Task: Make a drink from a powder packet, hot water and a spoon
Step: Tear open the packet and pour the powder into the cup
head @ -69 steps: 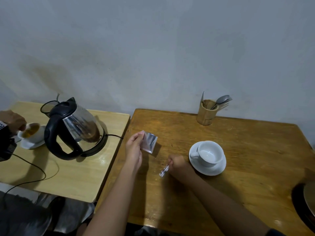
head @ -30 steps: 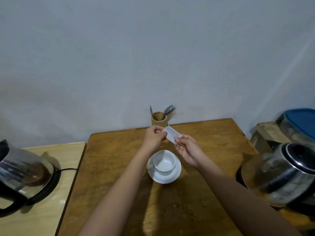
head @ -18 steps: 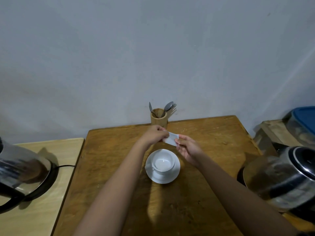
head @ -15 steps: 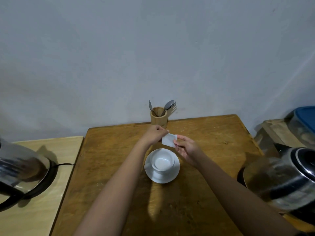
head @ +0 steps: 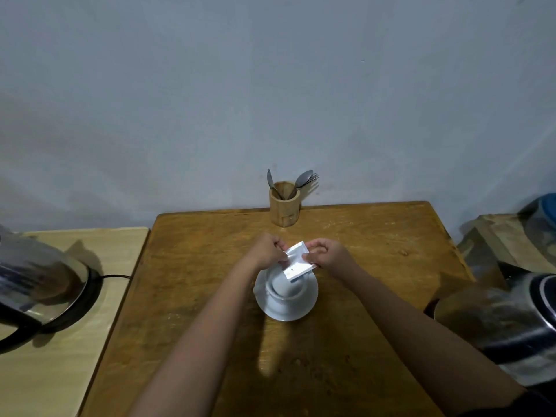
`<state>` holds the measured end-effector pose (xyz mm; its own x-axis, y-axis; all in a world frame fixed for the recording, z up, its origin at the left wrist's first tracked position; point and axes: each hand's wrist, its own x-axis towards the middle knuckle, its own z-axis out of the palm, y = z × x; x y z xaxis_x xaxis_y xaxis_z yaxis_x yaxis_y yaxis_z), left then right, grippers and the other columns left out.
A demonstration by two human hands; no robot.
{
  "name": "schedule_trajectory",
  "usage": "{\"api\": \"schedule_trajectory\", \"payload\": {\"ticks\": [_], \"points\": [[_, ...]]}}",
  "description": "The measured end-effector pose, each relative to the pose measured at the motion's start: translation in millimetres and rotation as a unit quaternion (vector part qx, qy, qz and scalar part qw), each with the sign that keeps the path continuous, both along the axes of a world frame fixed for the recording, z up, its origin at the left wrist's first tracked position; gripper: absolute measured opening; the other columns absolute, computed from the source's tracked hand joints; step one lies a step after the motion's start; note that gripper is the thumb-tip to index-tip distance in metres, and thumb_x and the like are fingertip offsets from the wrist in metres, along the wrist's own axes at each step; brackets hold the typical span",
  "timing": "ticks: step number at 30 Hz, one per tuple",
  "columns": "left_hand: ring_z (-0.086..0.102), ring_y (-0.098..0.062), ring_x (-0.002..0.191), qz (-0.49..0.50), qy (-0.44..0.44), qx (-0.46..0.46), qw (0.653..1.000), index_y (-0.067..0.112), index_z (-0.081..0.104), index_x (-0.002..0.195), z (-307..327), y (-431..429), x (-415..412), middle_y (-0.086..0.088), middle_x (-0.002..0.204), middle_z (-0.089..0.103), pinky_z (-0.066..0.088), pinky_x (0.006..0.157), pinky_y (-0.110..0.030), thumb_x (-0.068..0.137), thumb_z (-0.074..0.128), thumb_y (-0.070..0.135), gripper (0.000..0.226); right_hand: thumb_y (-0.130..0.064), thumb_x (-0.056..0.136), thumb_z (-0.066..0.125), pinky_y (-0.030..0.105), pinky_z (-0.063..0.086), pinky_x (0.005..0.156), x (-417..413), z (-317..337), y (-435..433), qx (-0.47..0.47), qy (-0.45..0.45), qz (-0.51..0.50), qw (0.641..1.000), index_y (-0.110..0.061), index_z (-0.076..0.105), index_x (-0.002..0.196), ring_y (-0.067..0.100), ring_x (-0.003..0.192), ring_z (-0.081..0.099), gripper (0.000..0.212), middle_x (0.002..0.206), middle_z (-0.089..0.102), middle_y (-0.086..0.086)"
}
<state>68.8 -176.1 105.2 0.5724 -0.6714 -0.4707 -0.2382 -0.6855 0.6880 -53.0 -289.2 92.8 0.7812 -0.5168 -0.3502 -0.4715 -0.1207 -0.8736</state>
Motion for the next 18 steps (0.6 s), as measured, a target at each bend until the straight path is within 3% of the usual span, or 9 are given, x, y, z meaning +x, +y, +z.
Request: {"api": "schedule_trajectory", "payload": {"ticks": [3,6,11,15,18], "points": [[0.055,-0.019,0.081,-0.005,-0.023,-0.007,1.0,0.012,0.062,0.082,-5,5,-1,-0.005,0.081,0.06,0.047,0.072,-0.03,0.079,0.064,0.002,0.011,-0.001,0.08,0.065,0.021,0.047,0.061,3,0,1,-0.045,-0.016,0.028,0.998,0.005,0.062,0.106,0.011,0.062,0.055,0.027,0.06,0.055,-0.001],[0.052,-0.016,0.074,-0.008,-0.045,-0.014,0.999,0.014,0.06,0.08,-9,9,-3,0.002,0.07,0.055,0.041,0.062,-0.023,0.08,0.061,0.002,0.012,0.001,0.083,0.06,0.02,0.041,0.06,6,0,4,-0.079,-0.017,0.051,0.995,0.004,0.063,0.102,0.007,0.059,0.047,0.02,0.061,0.051,-0.005],[0.047,-0.009,0.063,0.011,-0.073,-0.031,0.997,0.021,0.054,0.065,-18,16,-5,0.006,0.065,0.051,0.038,0.059,-0.021,0.079,0.064,0.002,0.025,0.002,0.085,0.055,0.012,0.04,0.057,14,0,5,-0.131,-0.005,0.106,0.986,0.002,0.063,0.106,0.002,0.06,0.046,0.022,0.067,0.051,-0.008],[0.047,-0.01,0.064,0.018,-0.083,-0.046,0.995,0.016,0.058,0.074,-23,21,-10,0.006,0.065,0.051,0.038,0.057,-0.021,0.08,0.063,0.002,0.015,-0.002,0.086,0.056,0.007,0.04,0.058,15,4,7,-0.181,0.003,0.171,0.969,-0.002,0.064,0.107,0.012,0.074,0.053,0.023,0.081,0.059,0.002],[0.047,-0.014,0.066,0.023,-0.09,-0.067,0.993,0.012,0.06,0.076,-25,26,-13,0.003,0.065,0.051,0.038,0.059,-0.024,0.081,0.059,0.0,0.013,-0.005,0.085,0.055,0.019,0.042,0.063,15,9,9,-0.227,0.001,0.218,0.949,-0.007,0.066,0.104,0.015,0.075,0.054,0.022,0.085,0.065,0.011]]}}
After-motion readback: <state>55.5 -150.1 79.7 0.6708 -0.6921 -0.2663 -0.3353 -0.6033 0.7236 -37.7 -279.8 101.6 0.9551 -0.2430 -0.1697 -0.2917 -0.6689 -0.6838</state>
